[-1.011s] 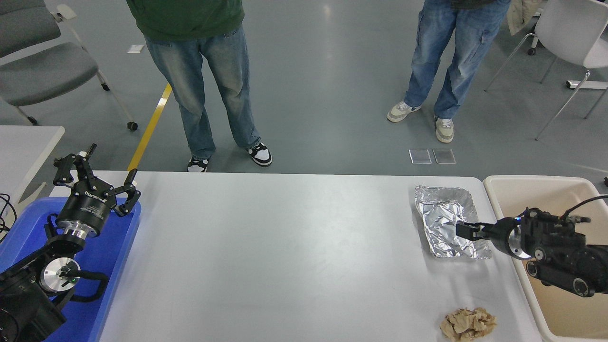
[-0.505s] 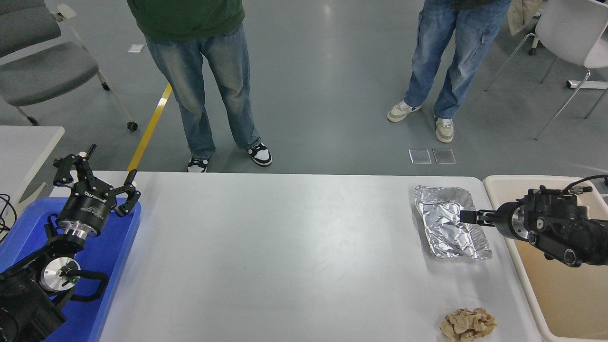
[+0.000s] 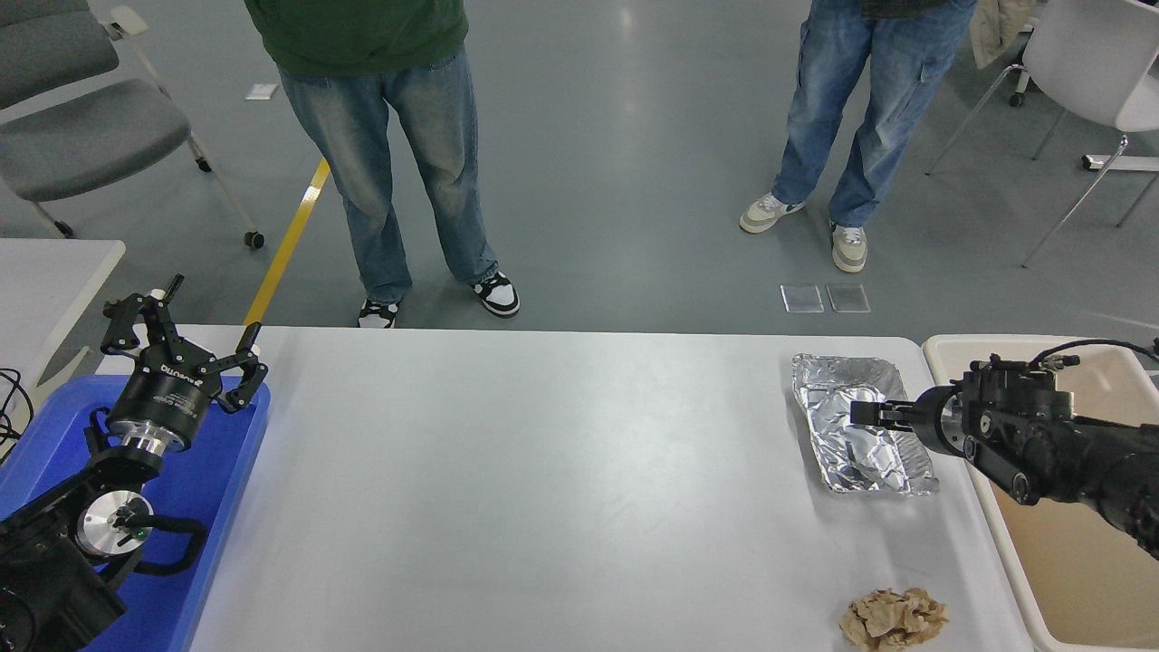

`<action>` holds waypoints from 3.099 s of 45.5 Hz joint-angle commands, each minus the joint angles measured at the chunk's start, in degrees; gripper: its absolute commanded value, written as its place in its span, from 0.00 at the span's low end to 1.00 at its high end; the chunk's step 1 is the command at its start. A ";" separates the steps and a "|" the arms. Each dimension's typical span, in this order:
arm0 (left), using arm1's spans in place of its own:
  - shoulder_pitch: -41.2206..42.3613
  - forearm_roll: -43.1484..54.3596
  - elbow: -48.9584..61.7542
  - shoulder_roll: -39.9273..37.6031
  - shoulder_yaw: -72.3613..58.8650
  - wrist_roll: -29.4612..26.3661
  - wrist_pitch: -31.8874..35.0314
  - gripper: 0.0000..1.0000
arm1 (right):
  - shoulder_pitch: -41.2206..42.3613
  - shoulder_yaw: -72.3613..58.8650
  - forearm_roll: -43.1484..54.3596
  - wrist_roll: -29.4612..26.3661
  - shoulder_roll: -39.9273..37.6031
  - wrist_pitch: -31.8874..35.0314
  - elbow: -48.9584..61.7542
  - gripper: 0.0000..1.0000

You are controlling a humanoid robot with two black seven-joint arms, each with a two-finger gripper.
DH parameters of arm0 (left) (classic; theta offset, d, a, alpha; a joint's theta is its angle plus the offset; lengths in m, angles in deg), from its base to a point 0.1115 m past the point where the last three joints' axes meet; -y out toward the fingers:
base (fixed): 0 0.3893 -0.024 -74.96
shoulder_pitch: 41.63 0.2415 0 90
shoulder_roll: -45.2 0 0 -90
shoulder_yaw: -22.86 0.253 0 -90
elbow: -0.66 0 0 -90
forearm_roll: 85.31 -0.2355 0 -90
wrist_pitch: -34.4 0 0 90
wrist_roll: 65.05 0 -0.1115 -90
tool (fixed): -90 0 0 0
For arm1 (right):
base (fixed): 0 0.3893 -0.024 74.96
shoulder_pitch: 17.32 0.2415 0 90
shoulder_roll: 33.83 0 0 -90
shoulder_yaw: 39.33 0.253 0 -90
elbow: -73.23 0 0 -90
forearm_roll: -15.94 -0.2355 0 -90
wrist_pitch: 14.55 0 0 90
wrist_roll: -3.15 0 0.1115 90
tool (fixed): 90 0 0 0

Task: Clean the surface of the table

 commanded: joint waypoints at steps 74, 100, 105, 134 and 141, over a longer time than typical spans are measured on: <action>0.00 0.00 -0.04 0.00 0.00 0.00 -0.01 1.00 | -2.45 -0.87 -4.65 3.19 0.95 3.63 4.78 0.00; 0.00 0.00 0.05 0.00 0.09 0.00 -0.10 1.00 | 10.90 1.06 -11.68 8.11 -15.55 8.90 -19.27 0.00; 0.00 0.00 0.05 0.00 0.00 0.00 -0.10 1.00 | 14.60 1.50 -11.77 7.32 -24.35 4.96 -35.88 0.00; 0.00 0.00 -0.04 0.00 0.00 0.00 -0.01 1.00 | 26.03 1.50 -7.90 5.92 -54.41 3.10 -64.04 0.00; 0.00 0.00 -0.04 0.00 0.00 0.00 -0.01 1.00 | 26.12 1.50 -4.66 5.92 -57.93 4.15 -63.78 0.00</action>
